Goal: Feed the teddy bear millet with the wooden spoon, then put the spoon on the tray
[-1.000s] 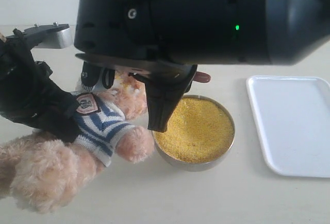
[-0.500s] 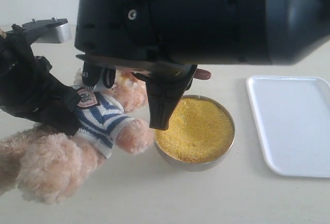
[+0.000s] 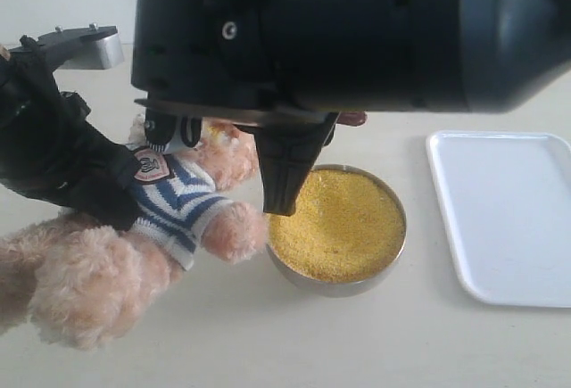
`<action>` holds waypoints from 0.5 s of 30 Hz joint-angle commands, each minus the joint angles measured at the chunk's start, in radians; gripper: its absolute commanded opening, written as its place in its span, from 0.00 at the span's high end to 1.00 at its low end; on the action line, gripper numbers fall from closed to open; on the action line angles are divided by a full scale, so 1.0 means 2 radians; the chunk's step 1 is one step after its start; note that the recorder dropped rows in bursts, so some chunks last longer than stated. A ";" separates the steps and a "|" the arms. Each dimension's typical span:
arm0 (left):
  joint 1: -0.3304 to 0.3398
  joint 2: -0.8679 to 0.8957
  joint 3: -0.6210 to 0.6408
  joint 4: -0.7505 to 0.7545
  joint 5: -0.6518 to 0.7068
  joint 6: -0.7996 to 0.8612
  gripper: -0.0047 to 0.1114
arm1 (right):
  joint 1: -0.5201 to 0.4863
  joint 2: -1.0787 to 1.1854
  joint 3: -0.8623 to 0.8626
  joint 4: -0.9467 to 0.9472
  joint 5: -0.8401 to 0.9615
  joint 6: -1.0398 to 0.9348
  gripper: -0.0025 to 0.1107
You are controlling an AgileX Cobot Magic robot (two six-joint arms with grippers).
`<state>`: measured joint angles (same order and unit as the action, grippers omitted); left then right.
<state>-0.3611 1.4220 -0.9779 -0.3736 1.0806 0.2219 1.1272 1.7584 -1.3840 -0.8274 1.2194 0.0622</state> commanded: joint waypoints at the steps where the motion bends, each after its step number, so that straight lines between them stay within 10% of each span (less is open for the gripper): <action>1: 0.001 -0.006 -0.006 -0.001 -0.004 -0.005 0.93 | 0.001 -0.001 0.000 -0.011 0.001 -0.001 0.98; 15: 0.001 -0.006 -0.006 -0.001 -0.019 -0.008 0.93 | 0.001 -0.001 0.000 -0.025 0.001 -0.001 0.98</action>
<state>-0.3611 1.4220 -0.9814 -0.3719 1.0568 0.2177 1.1272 1.7584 -1.3840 -0.8585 1.2194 0.0622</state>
